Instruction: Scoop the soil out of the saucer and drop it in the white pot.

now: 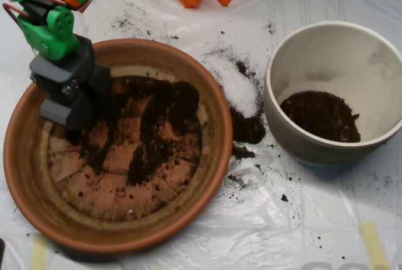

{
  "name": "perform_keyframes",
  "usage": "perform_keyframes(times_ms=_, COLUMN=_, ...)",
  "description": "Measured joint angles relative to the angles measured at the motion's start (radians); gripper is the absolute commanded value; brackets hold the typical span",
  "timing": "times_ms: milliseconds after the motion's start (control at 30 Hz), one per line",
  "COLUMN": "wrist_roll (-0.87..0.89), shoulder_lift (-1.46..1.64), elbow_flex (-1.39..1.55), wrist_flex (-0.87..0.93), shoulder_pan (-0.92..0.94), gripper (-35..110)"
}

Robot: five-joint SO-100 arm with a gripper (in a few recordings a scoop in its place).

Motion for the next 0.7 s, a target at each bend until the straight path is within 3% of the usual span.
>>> perform_keyframes(times_ms=367, wrist_roll=0.012, shoulder_lift=0.258, elbow_flex=0.356, wrist_flex=-0.049, shoulder_pan=-0.153, gripper=0)
perform_keyframes(times_ms=700, wrist_roll=0.091, shoulder_lift=0.314, elbow_flex=0.252, wrist_flex=0.133, shoulder_pan=-0.364, gripper=-1)
